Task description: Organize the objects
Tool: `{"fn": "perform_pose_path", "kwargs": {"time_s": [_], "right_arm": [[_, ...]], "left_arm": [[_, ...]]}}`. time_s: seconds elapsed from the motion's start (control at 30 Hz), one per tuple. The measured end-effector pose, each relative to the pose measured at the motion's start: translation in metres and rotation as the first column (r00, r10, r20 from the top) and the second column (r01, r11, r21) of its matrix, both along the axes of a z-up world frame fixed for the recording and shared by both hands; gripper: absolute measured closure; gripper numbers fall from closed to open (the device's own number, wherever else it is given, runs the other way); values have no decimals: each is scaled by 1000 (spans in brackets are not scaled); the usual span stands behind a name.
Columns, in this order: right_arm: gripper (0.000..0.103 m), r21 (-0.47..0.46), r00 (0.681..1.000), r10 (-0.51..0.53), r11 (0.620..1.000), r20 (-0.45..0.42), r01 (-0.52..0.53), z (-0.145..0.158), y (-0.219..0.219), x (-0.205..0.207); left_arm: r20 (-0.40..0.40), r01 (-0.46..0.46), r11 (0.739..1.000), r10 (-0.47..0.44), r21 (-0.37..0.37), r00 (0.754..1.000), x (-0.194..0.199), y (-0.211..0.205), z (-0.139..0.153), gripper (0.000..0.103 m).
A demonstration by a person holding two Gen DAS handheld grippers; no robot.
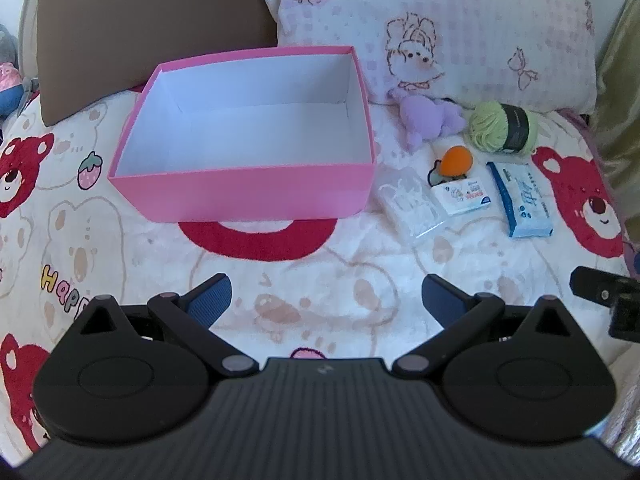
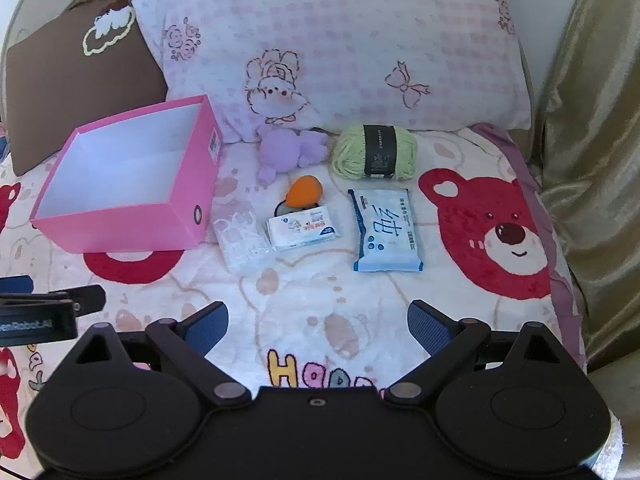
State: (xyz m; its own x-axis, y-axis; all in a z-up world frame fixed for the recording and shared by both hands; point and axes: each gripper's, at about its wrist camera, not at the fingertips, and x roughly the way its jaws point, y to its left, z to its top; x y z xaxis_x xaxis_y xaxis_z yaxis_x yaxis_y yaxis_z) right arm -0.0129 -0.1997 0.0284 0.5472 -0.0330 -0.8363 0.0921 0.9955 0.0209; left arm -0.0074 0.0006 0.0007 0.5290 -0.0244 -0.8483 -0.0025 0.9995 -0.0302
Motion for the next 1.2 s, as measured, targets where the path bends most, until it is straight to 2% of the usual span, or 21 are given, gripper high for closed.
{"fn": "perform_pose_path", "kwargs": {"time_s": [0.17,1.2], "right_arm": [[5,-5,1000,-1,1000,2,1,0,0,0],[5,-23,1000,1,1000,-21,-2,-4,-3,0]], "left_arm": [[22,-2,1000,2,-1,1000,-2,1,3,0],[-10,5,999,-5,-41,1000,-3,6,-2,0]]}}
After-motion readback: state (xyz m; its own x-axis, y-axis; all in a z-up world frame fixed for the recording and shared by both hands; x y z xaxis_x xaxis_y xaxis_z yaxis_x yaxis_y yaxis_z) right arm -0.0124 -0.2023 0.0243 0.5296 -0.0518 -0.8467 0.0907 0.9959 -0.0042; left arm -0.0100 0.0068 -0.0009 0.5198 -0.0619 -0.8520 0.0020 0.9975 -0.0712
